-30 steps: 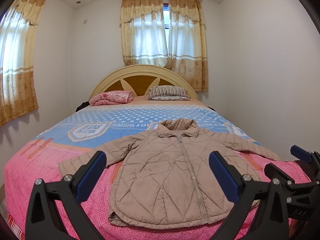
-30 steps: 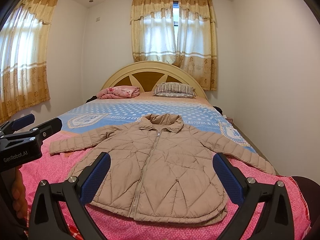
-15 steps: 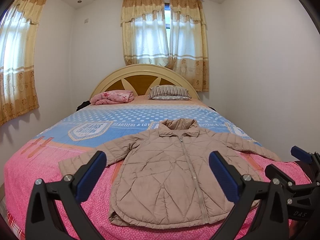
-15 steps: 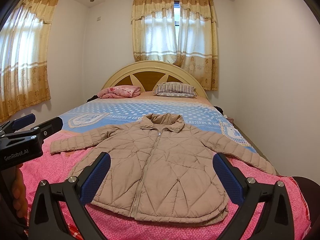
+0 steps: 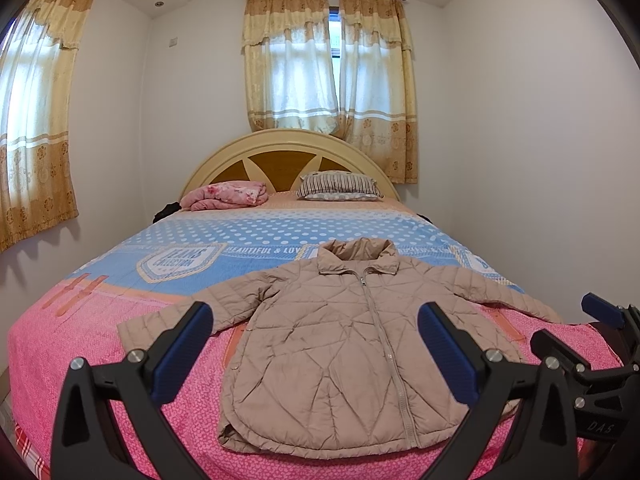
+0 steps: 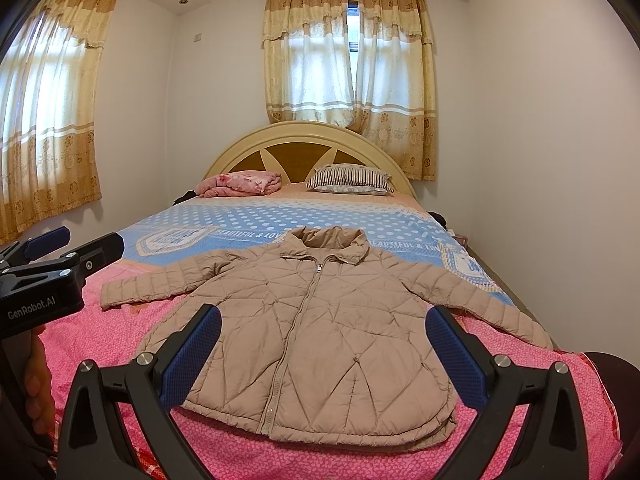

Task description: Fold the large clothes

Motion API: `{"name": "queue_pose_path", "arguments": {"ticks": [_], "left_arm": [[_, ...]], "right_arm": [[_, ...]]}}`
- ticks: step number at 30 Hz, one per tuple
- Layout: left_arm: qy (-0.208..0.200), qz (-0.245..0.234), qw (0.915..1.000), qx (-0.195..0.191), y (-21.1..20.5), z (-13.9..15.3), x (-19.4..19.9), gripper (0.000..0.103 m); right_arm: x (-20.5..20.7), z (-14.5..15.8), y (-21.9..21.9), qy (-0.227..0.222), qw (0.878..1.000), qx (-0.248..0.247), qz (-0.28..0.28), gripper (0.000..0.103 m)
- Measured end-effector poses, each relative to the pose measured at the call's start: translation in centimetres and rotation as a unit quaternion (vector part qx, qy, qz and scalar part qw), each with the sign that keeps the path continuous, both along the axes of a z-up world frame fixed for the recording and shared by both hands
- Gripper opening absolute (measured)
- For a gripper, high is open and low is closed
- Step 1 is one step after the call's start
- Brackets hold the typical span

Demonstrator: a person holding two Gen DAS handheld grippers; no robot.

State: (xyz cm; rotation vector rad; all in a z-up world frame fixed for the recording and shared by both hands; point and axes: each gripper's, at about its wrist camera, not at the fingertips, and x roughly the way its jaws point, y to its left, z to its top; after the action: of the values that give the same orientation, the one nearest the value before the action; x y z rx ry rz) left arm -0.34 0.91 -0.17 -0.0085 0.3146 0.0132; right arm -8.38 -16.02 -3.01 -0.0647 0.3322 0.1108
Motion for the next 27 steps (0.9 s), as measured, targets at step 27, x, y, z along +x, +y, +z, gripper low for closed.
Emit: {"name": "queue_pose_path", "arguments": {"ticks": [27], "left_arm": [[0.044, -0.014, 0.9989, -0.006, -0.2, -2.4, 3.3, 0.103]], "right_arm": [[3.1, -3.7, -1.6, 0.055, 0.998, 0.03, 0.008, 0.102]]}}
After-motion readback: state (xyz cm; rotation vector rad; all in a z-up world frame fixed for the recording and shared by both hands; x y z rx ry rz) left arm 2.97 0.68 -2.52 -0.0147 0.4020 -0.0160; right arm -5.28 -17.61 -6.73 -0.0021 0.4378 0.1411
